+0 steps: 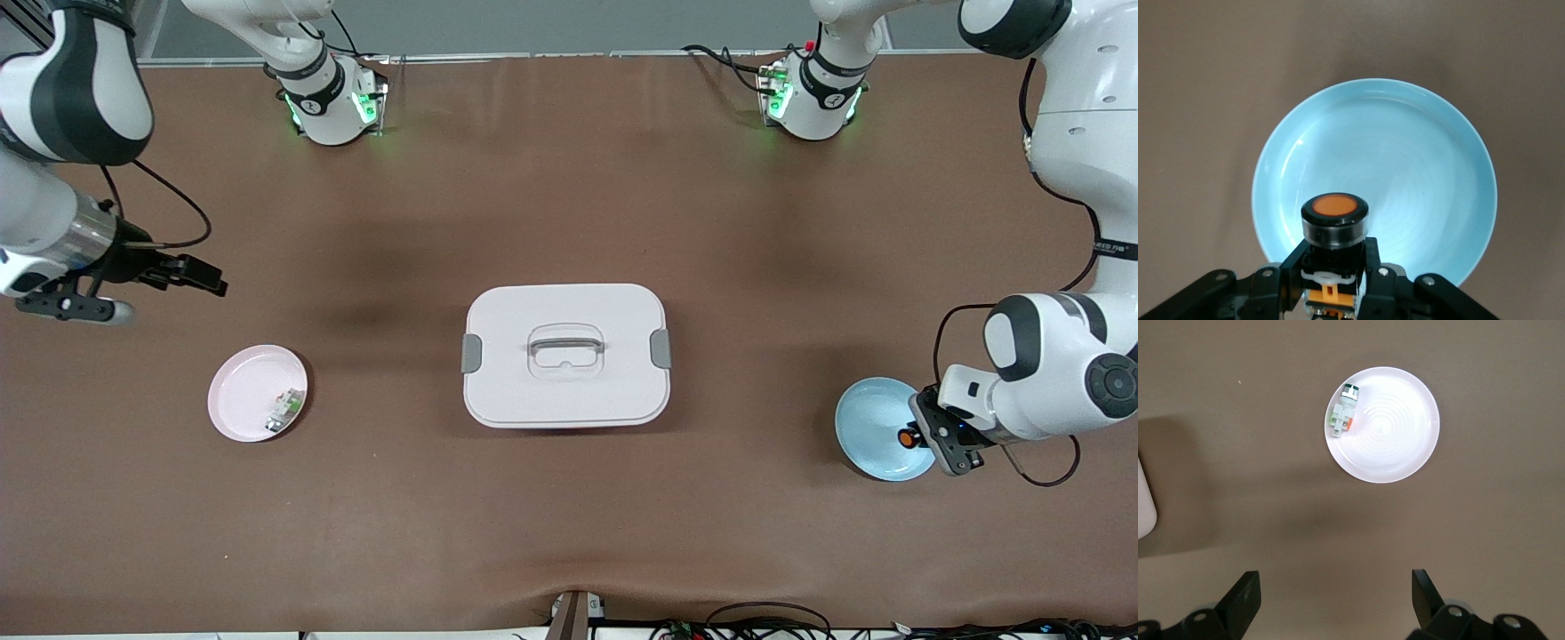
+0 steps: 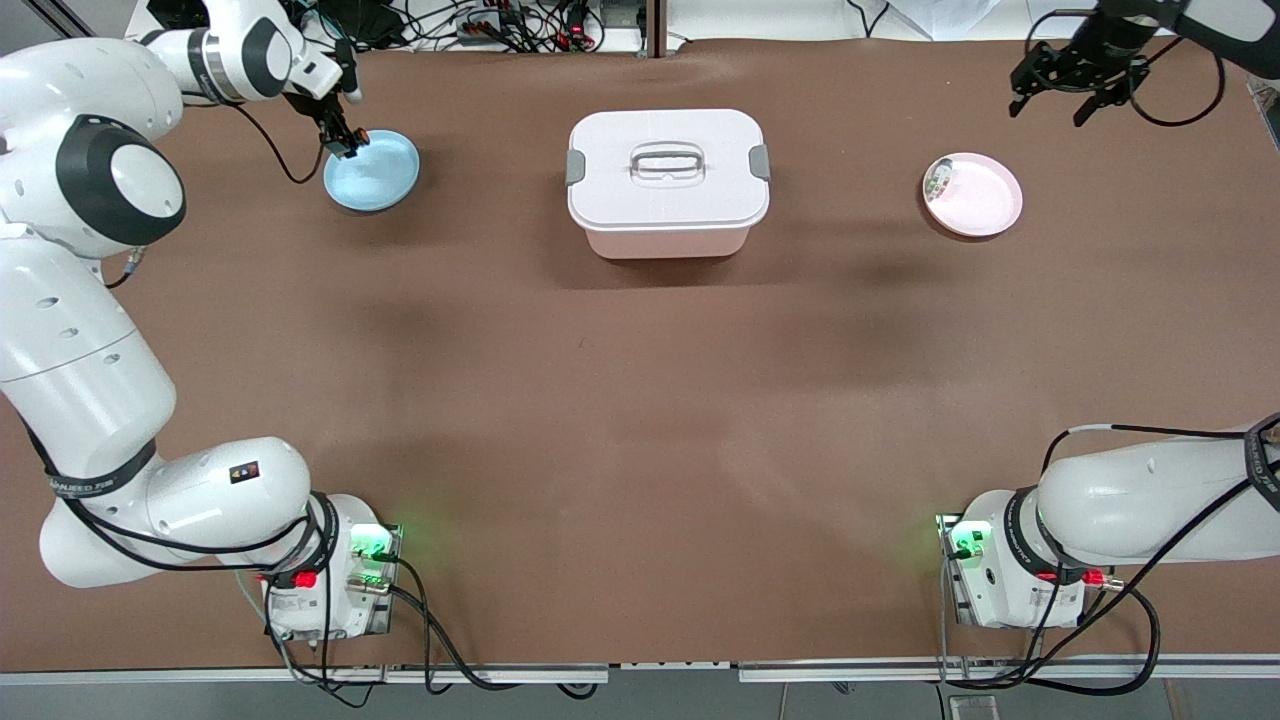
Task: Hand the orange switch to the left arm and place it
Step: 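Carry the switch to the blue plate while the right gripper withdraws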
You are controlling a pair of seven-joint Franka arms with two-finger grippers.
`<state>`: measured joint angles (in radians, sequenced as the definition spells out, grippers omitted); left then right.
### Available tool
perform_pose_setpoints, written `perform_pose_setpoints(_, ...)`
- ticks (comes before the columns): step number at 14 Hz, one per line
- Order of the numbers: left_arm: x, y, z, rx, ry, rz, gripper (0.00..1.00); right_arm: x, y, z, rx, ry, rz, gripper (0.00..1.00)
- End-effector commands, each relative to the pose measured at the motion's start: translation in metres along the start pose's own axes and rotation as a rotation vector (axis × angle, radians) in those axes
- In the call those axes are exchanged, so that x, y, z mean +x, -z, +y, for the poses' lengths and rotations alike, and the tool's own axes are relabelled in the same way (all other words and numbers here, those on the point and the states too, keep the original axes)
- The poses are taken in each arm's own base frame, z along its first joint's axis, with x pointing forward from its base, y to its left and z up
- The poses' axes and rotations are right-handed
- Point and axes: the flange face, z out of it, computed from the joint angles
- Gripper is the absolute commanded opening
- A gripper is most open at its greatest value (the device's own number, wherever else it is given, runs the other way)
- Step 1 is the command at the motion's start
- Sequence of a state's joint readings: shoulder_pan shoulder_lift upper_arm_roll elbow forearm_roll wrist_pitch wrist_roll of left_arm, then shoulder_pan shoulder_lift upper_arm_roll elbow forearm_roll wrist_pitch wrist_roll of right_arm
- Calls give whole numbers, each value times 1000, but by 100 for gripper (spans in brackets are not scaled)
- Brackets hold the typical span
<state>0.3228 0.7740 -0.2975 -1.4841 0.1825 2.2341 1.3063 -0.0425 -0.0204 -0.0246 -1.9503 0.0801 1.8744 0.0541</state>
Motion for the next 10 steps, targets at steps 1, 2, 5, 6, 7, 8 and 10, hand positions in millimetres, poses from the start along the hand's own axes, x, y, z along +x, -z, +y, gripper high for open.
perform_pose_setpoints(1,1,-19,2,15,-68,-8,0,-14,16,8,-13,10,28,100)
perform_pose_setpoints(2,5,-20,2,15,-89,-8,0,-12,24,8,-12,14,34,100)
perform_pose_setpoints(5,11,-22,4,14,-129,-8,0,-9,51,13,-33,17,35,100)
perform_pose_setpoints(6,13,-24,6,6,-150,-9,0,-7,60,14,-33,15,43,100)
perform_pose_setpoints(7,11,-29,9,-2,-165,-10,0,-4,68,13,-32,16,51,100)
perform_pose_setpoints(8,8,-30,9,-5,-176,-10,0,-1,73,12,-34,16,49,100)
perform_pose_setpoints(10,9,-32,10,-7,-204,-9,33,4,87,14,-53,20,47,100)
